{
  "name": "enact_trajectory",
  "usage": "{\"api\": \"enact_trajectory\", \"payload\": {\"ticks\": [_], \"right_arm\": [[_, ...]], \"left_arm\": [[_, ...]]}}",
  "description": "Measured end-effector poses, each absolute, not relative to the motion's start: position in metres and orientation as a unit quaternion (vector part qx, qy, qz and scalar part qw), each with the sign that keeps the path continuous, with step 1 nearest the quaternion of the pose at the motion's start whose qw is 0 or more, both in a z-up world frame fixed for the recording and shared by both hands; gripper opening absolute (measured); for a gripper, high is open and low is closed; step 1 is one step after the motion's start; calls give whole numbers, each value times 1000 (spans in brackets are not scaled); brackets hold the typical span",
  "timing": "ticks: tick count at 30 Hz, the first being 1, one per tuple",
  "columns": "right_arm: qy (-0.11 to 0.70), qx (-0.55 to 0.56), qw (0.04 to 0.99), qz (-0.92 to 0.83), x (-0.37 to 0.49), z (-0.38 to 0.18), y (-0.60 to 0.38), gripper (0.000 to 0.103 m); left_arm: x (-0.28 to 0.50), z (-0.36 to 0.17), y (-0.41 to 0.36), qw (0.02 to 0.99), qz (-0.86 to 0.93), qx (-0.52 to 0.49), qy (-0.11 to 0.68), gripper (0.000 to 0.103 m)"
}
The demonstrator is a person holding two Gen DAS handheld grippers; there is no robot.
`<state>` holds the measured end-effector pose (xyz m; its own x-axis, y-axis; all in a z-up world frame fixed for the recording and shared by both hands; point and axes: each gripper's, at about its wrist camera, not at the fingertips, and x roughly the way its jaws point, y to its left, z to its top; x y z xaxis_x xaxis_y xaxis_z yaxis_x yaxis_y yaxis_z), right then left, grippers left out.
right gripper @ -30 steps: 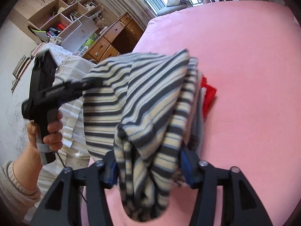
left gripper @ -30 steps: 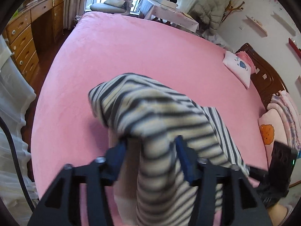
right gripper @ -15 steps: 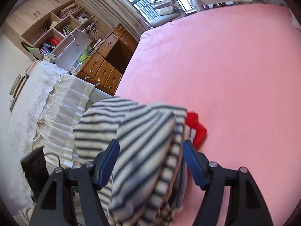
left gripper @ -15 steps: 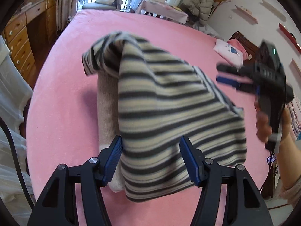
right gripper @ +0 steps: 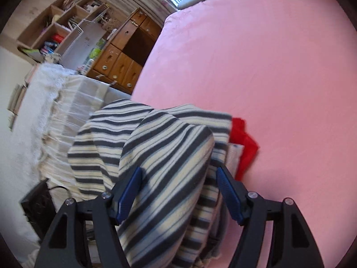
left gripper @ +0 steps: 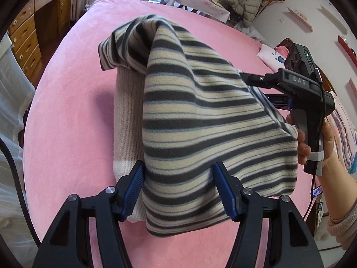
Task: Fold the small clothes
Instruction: 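Lift the striped bundle with both tools and carry it toward the clothes stack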
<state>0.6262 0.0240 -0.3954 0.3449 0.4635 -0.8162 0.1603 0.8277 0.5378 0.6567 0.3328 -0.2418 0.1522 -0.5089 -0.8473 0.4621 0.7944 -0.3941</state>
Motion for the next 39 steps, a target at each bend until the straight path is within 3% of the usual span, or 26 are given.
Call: {"api": "enact_trajectory", "payload": {"ticks": [1, 2, 3, 6, 8, 10, 13, 16, 18, 20, 24, 29, 33, 39], "right_arm": [[561, 283, 770, 109, 627, -397, 25, 58], [559, 277, 772, 122, 628, -397, 28, 35], [558, 264, 777, 125, 629, -395, 32, 20], [530, 176, 823, 102, 627, -375, 50, 14], [472, 106, 872, 70, 618, -349, 62, 12], [440, 76, 893, 49, 613, -338, 67, 11], [507, 57, 859, 28, 626, -367, 72, 14], [527, 36, 849, 13, 623, -378, 74, 26], [519, 35, 854, 6, 619, -370, 73, 46], [507, 34, 861, 1, 613, -361, 73, 50], [484, 25, 875, -6, 603, -338, 74, 50], [457, 26, 889, 19, 585, -313, 83, 50], [451, 30, 891, 47, 574, -306, 97, 50], [449, 24, 887, 103, 561, -308, 132, 50]], "left_arm": [[657, -244, 333, 757, -319, -22, 570, 61], [658, -244, 332, 758, -310, -16, 573, 59], [660, -246, 331, 759, -304, -9, 575, 50], [661, -242, 328, 765, -298, 5, 571, 37], [661, -236, 326, 770, -300, 5, 564, 35], [660, -234, 323, 772, -298, 7, 561, 35], [661, -238, 321, 768, -291, 12, 571, 37], [662, -234, 325, 758, -302, 2, 579, 43], [667, -227, 329, 760, -303, 3, 575, 47], [676, -217, 332, 765, -307, 0, 566, 47], [700, -194, 339, 775, -314, -33, 547, 61], [735, -180, 329, 754, -343, -81, 554, 62], [763, -196, 315, 703, -361, -121, 600, 62], [792, -218, 310, 696, -345, -165, 607, 62]]}}
